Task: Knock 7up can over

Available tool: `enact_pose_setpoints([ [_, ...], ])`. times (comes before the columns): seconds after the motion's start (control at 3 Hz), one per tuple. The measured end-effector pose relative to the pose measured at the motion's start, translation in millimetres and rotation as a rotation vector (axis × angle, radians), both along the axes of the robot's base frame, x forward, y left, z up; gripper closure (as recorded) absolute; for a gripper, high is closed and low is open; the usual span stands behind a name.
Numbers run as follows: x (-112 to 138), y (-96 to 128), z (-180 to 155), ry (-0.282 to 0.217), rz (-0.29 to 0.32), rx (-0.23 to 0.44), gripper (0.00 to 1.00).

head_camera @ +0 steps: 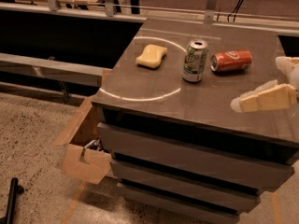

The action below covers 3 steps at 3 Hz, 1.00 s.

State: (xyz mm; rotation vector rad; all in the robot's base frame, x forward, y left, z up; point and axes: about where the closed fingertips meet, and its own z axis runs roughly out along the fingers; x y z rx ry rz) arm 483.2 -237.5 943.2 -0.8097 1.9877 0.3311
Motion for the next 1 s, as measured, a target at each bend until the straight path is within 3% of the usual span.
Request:
enact_pose_setpoints([
  [0.33, 29.0, 13.8, -3.2, -0.118, -0.027, 0.081, 0.00],
  [0.67, 51.0, 24.5, -11.0, -0.186, -0.006, 0.125, 0.00],
  [1.0, 71.3, 37.8, -20.2, -0.223, 0.042, 0.157, 0.00],
])
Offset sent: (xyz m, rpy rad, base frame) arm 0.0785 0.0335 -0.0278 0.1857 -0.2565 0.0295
